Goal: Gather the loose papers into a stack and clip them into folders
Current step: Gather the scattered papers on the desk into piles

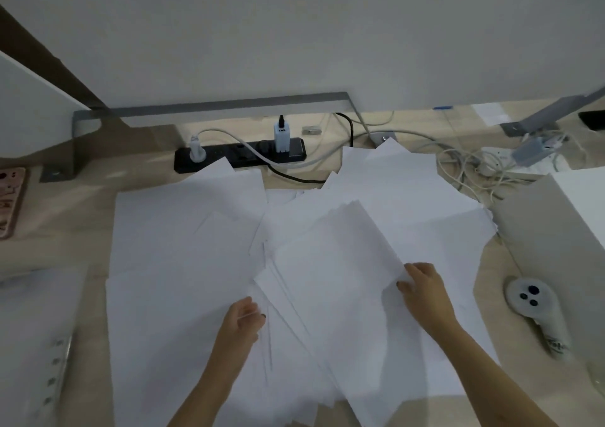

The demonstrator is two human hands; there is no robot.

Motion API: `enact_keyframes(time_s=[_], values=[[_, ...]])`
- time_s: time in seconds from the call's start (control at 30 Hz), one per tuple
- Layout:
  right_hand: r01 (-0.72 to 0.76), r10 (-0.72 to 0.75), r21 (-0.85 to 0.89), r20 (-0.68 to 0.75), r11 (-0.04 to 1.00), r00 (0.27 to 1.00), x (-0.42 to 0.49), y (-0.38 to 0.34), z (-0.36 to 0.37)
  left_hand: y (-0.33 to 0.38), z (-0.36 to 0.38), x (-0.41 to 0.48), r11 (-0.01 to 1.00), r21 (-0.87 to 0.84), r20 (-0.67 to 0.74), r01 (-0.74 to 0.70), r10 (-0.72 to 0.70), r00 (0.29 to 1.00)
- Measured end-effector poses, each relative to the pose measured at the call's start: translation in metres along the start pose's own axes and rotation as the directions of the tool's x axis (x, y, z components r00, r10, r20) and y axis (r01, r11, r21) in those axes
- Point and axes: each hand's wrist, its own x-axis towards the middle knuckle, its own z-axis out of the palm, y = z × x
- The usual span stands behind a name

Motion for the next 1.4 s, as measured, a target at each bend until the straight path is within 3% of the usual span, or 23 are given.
enact_keyframes(time_s=[0.13, 0.2, 0.37, 0.6, 0.7, 0.73, 0.8, 0.87, 0.93, 1.0, 1.1, 1.17, 1.27, 1.4], values=[[0.279, -0.26, -0.159, 0.129, 0.947, 0.957, 0.029, -0.012, -0.004, -0.003, 0.009, -0.003, 0.999, -0.027, -0.045, 0.032, -0.033, 0.998], [0.353, -0.31, -0.203, 0.216, 0.913, 0.926, 0.042, -0.02, -0.007, -0.007, 0.013, -0.005, 0.999, -0.023, -0.076, 0.038, -0.04, 0.996], [0.444, -0.368, -0.344, 0.266, 0.827, 0.891, 0.069, -0.03, -0.013, -0.019, 0.026, -0.011, 0.994, -0.012, -0.18, 0.106, -0.107, 0.978], [0.513, -0.407, -0.426, 0.318, 0.745, 0.856, 0.079, -0.033, -0.019, -0.016, 0.044, -0.028, 0.992, -0.026, -0.086, 0.122, -0.124, 0.989], [0.471, -0.374, -0.441, 0.292, 0.764, 0.88, 0.077, -0.032, -0.02, -0.006, 0.036, -0.022, 0.998, -0.016, -0.202, 0.052, -0.055, 0.978], [0.459, -0.369, -0.446, 0.278, 0.769, 0.887, 0.076, -0.03, -0.019, -0.004, 0.031, -0.019, 0.996, -0.073, -0.245, 0.047, -0.064, 0.967], [0.444, -0.37, -0.468, 0.247, 0.764, 0.896, 0.072, -0.027, -0.019, 0.002, 0.025, -0.017, 0.936, -0.351, -0.25, -0.004, -0.09, 0.964], [0.402, -0.343, -0.449, 0.21, 0.798, 0.915, 0.068, -0.023, -0.016, 0.002, 0.028, -0.018, 0.78, -0.624, -0.179, -0.051, -0.078, 0.981], [0.338, -0.291, -0.369, 0.178, 0.866, 0.94, 0.06, -0.02, -0.013, -0.002, 0.04, -0.023, 0.705, -0.709, -0.087, 0.015, -0.109, 0.99], [0.276, -0.234, -0.283, 0.172, 0.919, 0.957, 0.05, -0.017, -0.01, -0.014, 0.058, -0.025, 0.768, -0.632, -0.035, 0.105, -0.164, 0.986], [0.149, -0.112, -0.117, 0.273, 0.982, 0.955, 0.035, -0.014, -0.012, -0.028, 0.069, -0.021, 0.922, -0.378, -0.198, 0.081, -0.166, 0.966], [0.125, -0.093, -0.062, 0.376, 0.99, 0.922, 0.026, -0.009, -0.015, -0.025, 0.067, -0.019, 0.961, -0.273, -0.208, 0.04, -0.1, 0.973], [0.113, -0.135, 0.077, 0.441, 0.991, 0.887, 0.01, 0.006, -0.022, -0.013, 0.07, -0.024, 0.982, -0.189, -0.114, -0.01, -0.012, 0.993], [-0.005, -0.028, 0.089, 0.372, 0.996, 0.928, -0.004, 0.053, -0.03, -0.004, 0.091, -0.015, 0.997, -0.055, 0.028, -0.056, 0.058, 0.998]])
